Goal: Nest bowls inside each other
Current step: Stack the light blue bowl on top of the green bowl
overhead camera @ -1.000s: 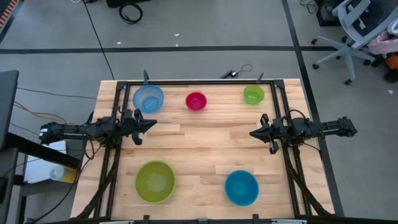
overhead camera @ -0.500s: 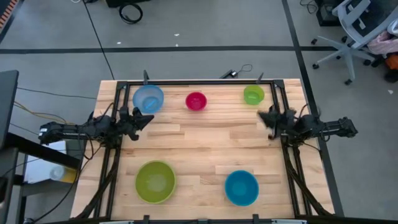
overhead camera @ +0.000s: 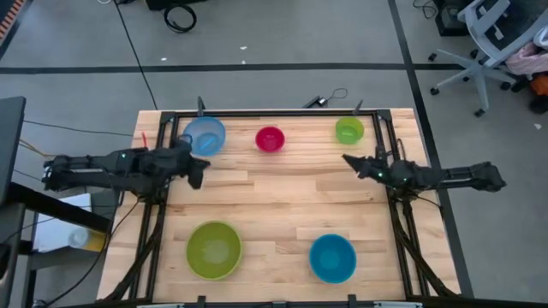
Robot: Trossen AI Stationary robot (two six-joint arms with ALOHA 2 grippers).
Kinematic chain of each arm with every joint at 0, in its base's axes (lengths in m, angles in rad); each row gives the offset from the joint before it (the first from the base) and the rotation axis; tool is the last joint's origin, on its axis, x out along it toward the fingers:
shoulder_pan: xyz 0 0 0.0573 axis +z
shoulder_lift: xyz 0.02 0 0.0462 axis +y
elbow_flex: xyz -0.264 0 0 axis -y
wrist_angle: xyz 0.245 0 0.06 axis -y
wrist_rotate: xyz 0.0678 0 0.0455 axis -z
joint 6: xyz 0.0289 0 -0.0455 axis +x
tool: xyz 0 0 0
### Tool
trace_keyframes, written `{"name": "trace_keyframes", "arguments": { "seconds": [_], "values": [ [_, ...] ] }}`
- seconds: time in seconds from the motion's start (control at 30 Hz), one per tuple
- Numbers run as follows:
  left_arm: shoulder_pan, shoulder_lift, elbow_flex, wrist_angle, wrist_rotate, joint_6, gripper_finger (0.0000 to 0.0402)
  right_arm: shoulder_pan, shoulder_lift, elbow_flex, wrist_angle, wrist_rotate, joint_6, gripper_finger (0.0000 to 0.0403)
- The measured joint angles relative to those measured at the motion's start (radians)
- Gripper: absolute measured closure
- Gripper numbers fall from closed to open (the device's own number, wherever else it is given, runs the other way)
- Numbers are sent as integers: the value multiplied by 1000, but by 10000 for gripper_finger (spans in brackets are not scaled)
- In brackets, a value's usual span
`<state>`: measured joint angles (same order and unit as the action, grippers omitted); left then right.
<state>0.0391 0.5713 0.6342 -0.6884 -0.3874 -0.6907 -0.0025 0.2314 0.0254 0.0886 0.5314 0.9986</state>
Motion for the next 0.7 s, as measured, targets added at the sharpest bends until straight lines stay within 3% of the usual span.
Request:
{"name": "trace_keyframes", "arguments": {
  "seconds": [0.13,0.33,0.53,0.7],
  "values": [
    [152,77,67,-107,-14,89,284,-29,152,48,3,-60,81,397],
    [376,227,51,-114,179,409,214,-73,401,217,8,-108,-36,398],
    [518,376,43,-18,243,670,212,-107,600,424,11,-137,-235,389],
    [605,498,44,33,339,772,230,-124,729,555,16,-176,-328,389]
  ]
}}
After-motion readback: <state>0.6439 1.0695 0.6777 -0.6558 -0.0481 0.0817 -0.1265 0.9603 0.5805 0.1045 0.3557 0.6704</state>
